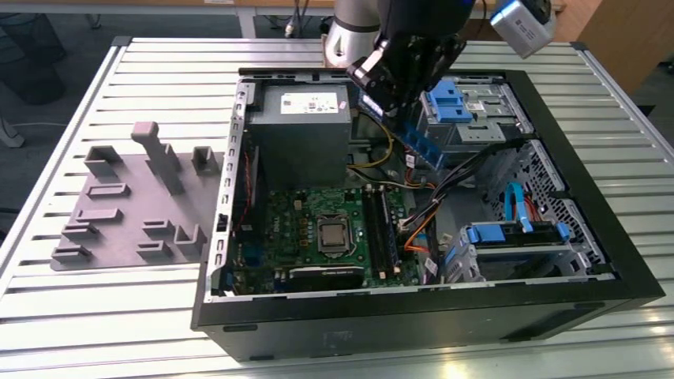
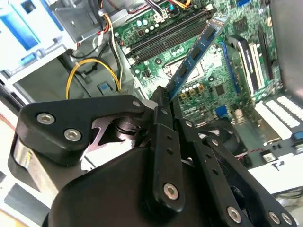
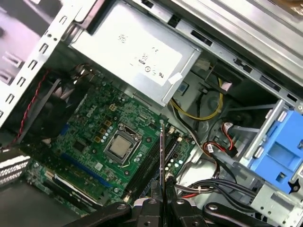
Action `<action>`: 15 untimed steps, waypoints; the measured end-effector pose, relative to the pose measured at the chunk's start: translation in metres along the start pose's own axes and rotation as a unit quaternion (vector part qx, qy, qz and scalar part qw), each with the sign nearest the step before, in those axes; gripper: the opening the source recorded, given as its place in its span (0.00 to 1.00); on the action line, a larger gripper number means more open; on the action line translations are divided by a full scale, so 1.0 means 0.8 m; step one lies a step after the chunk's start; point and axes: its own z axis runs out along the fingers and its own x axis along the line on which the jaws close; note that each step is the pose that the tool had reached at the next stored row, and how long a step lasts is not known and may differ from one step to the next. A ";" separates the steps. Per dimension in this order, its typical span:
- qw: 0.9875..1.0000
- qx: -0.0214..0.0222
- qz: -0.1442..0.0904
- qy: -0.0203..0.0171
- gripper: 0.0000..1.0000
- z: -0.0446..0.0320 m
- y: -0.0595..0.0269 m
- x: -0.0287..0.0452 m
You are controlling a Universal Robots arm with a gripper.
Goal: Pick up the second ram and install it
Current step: 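Insert the second ram into the second slot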
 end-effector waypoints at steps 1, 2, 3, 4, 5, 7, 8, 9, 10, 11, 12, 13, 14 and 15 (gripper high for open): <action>1.000 0.000 0.009 0.000 0.14 0.0003 0.000 0.0000; 1.000 0.000 0.018 0.000 0.14 0.0006 0.000 0.0000; 1.000 0.000 0.027 -0.001 0.14 0.0010 0.000 0.0000; 0.999 0.000 0.036 -0.001 0.14 0.0013 0.000 0.0000; 0.999 0.000 0.045 -0.001 0.14 0.0016 0.000 0.0000; 0.998 0.000 0.064 -0.001 0.14 0.0022 0.000 0.0000; 0.997 0.000 0.073 -0.001 0.14 0.0026 0.000 0.0000; 0.997 0.000 0.082 -0.002 0.14 0.0029 0.000 0.0000; 0.996 0.000 0.091 -0.002 0.14 0.0032 0.000 0.0000; 0.995 0.000 0.100 -0.002 0.14 0.0035 0.000 0.0000; 0.994 0.000 0.109 -0.002 0.14 0.0038 0.000 0.0000; 0.993 0.000 0.117 -0.002 0.14 0.0042 0.000 0.0000; 0.992 0.000 0.127 -0.002 0.14 0.0045 0.000 0.0000; 0.991 0.000 0.136 -0.003 0.14 0.0048 0.000 0.0000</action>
